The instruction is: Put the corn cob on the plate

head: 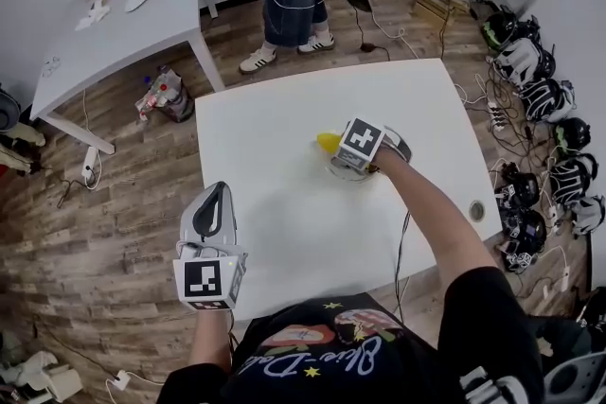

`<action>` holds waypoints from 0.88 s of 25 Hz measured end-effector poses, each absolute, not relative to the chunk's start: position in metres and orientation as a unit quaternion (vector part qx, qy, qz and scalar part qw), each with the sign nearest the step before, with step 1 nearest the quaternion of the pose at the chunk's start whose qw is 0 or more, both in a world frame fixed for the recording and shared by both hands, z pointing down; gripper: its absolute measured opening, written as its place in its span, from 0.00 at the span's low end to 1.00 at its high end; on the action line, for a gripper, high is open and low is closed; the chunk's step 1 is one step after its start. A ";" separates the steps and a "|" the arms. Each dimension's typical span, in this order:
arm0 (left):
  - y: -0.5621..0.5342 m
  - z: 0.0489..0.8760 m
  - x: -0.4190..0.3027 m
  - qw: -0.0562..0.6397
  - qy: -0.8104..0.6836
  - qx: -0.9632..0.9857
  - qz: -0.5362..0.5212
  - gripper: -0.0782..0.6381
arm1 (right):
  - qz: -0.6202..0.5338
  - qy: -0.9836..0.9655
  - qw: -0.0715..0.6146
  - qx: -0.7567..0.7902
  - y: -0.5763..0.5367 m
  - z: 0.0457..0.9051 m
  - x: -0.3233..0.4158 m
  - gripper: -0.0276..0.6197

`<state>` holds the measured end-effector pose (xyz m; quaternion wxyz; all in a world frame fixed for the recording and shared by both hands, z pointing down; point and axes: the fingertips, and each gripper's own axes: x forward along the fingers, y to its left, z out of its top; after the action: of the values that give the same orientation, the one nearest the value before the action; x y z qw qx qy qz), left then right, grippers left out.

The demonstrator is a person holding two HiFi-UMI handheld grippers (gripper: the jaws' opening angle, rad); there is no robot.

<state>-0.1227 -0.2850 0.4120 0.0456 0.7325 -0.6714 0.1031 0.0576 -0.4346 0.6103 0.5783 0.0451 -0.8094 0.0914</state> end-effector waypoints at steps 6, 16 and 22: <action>-0.282 0.404 -0.118 0.036 -0.671 0.734 0.096 0.10 | 0.100 -0.840 0.531 0.046 -0.430 0.591 0.056 0.42; -0.272 0.383 -0.096 0.010 -0.657 0.749 0.088 0.10 | 0.073 -0.954 0.167 0.239 -0.408 0.434 0.091 0.42; -0.269 0.363 -0.063 -0.015 -0.629 0.773 0.085 0.10 | 0.110 -0.940 0.080 0.313 -0.347 0.400 0.138 0.31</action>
<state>-0.0633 -0.2685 0.3630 -0.0149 0.7727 -0.6289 0.0846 0.1383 -0.3466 0.3999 0.0801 0.3127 -0.9400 0.1101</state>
